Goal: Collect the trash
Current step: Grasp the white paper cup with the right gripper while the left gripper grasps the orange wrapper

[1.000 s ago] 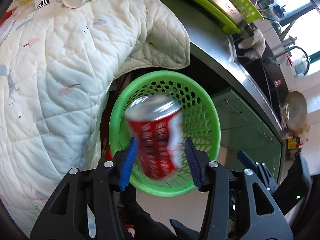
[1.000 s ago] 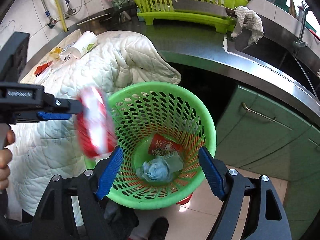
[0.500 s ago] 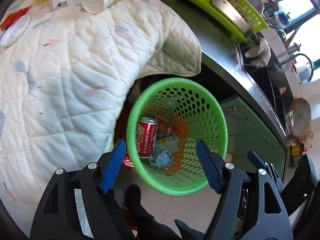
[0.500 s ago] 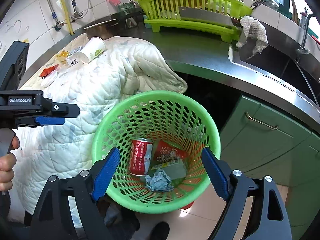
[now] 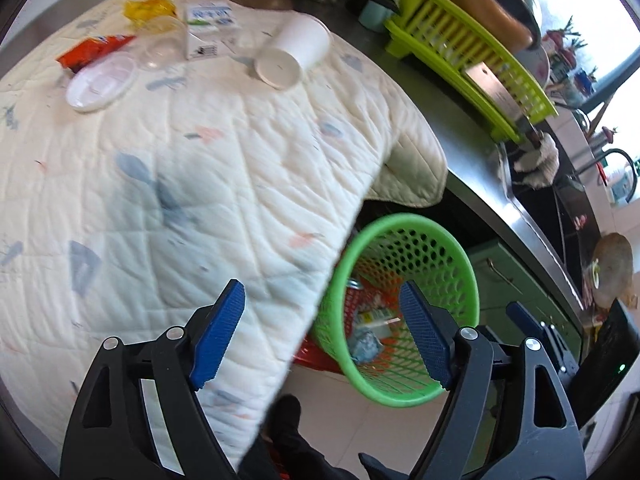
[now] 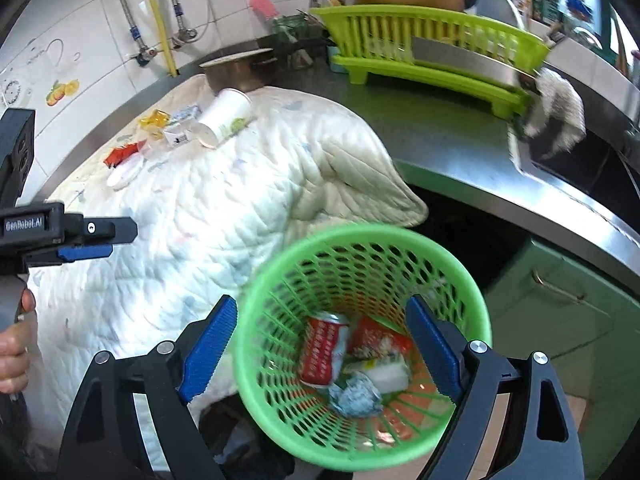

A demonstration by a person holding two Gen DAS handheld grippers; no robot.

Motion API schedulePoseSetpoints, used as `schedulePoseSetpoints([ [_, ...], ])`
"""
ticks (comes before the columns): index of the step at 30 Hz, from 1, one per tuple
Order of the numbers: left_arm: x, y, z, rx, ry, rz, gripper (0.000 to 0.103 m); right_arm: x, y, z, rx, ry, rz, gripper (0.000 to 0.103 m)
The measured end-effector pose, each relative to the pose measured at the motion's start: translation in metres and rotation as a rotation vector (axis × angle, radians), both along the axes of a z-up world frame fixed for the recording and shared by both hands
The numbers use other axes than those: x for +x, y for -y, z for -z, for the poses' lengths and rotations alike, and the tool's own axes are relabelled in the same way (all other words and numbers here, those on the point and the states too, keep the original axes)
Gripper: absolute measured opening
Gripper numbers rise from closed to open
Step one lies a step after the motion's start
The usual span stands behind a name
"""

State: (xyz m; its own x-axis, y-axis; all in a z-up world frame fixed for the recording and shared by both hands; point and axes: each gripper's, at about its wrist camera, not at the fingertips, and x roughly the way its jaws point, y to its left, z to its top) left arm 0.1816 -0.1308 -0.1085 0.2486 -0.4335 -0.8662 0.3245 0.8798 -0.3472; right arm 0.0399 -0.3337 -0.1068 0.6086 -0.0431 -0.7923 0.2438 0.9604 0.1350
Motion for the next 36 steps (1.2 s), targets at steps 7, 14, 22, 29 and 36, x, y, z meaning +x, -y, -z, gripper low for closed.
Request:
schedulePoseSetpoints([
  [7, 0.024, -0.040, -0.012, 0.009, 0.046, -0.070, 0.080, 0.053, -0.024, -0.016, -0.009, 0.034, -0.060, 0.083],
  [14, 0.055, -0.083, -0.014, 0.024, 0.066, -0.148, 0.081, 0.125, -0.048, -0.027, 0.036, 0.059, -0.104, 0.083],
  [22, 0.091, -0.125, -0.020, 0.019, 0.080, -0.225, 0.081, 0.215, -0.068, -0.032, 0.094, 0.055, -0.101, 0.083],
  [29, 0.117, -0.156, -0.021, 0.021, 0.095, -0.281, 0.081, 0.276, -0.065, -0.024, 0.152, 0.017, -0.044, 0.082],
  [36, 0.149, -0.199, -0.014, 0.080, 0.118, -0.375, 0.081, 0.314, -0.052, -0.003, 0.223, -0.039, 0.024, 0.079],
])
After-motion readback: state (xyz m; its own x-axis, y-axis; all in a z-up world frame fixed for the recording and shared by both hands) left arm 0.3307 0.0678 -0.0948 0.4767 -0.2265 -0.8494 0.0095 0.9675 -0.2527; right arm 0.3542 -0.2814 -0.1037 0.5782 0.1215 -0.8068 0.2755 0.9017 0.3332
